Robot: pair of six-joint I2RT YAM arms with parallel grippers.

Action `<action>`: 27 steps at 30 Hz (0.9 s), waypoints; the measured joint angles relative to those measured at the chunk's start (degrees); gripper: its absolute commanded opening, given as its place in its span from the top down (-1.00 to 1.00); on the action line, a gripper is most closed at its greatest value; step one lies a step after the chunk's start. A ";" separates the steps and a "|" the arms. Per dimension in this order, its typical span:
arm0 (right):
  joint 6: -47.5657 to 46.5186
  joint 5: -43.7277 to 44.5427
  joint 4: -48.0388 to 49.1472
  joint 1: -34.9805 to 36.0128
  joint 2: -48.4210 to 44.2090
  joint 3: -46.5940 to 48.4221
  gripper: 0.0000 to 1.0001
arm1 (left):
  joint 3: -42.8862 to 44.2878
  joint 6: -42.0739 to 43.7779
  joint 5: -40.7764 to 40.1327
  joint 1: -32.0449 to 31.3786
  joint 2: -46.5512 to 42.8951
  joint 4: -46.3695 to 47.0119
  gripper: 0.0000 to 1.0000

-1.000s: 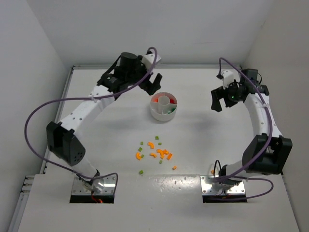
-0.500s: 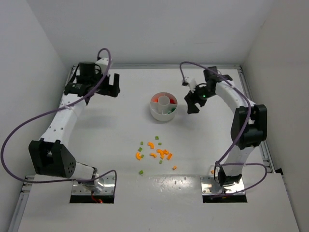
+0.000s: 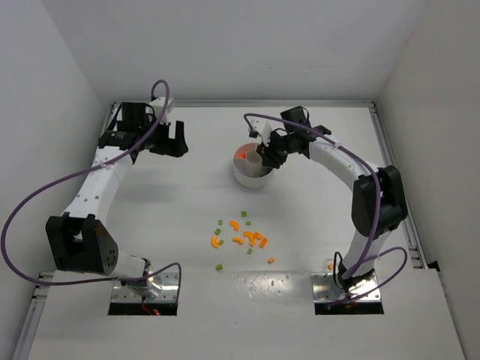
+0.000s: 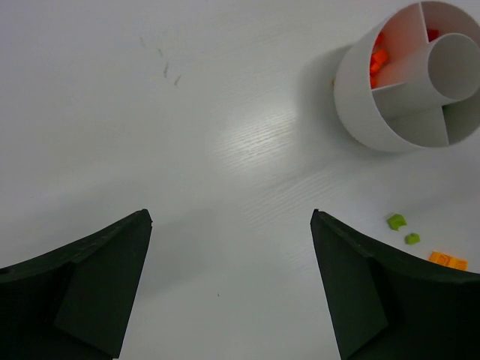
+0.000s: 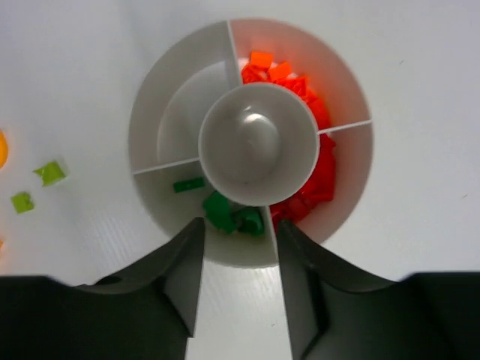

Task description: Sort the legos into containers by color

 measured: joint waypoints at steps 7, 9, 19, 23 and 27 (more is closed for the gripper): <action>-4.70 -3.34 4.02 2.32 -8.57 -7.48 0.33 | -1.25 0.13 2.64 -2.38 1.11 0.85 -0.81; -5.84 -4.48 3.93 3.54 -8.96 -6.71 0.33 | -0.79 0.26 2.69 -2.38 1.84 0.81 -0.81; -10.73 -6.91 -7.82 10.21 -6.97 -2.45 0.27 | -0.87 1.33 2.89 -2.38 2.10 1.22 -0.81; -10.47 -3.93 -11.37 14.69 -0.42 -0.42 0.27 | -3.58 1.62 2.97 -2.38 0.04 2.01 -0.81; -9.94 -1.84 -12.66 17.55 4.50 -0.50 0.30 | -5.81 1.46 3.10 -2.38 -1.86 2.38 -0.81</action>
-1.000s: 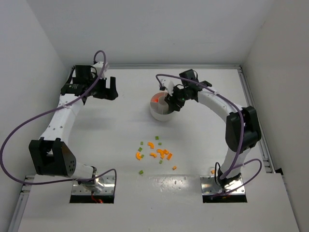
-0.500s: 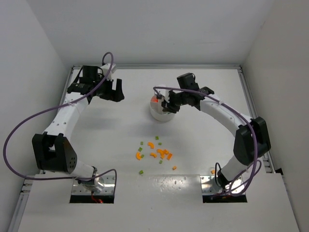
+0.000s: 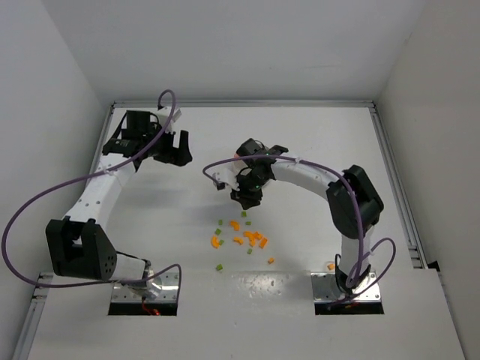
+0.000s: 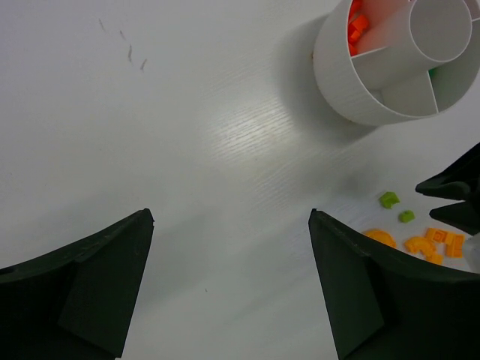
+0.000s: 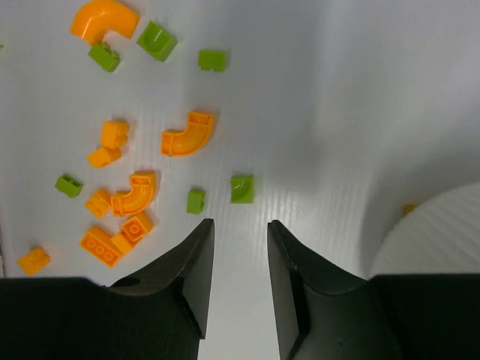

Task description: Sort the legos into containers by color

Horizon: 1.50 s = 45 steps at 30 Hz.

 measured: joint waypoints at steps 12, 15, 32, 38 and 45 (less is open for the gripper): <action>3.63 4.20 3.02 1.11 5.73 -1.33 -0.04 | -3.69 0.02 -0.59 0.00 -5.35 0.72 -0.81; 4.07 5.07 3.67 1.11 7.02 -1.68 -0.04 | -4.44 0.09 -0.76 0.00 -5.35 0.81 -0.81; 4.48 7.34 6.51 3.19 7.56 -2.78 0.01 | -5.14 0.50 -0.98 0.00 -5.22 1.03 -0.81; 4.52 8.33 7.32 4.31 8.13 -2.80 0.23 | -5.22 0.90 -0.98 0.00 -5.16 1.07 -0.81; 4.83 9.46 9.88 4.59 8.02 -3.54 0.69 | -5.38 1.36 -1.20 0.00 -5.07 1.14 -0.81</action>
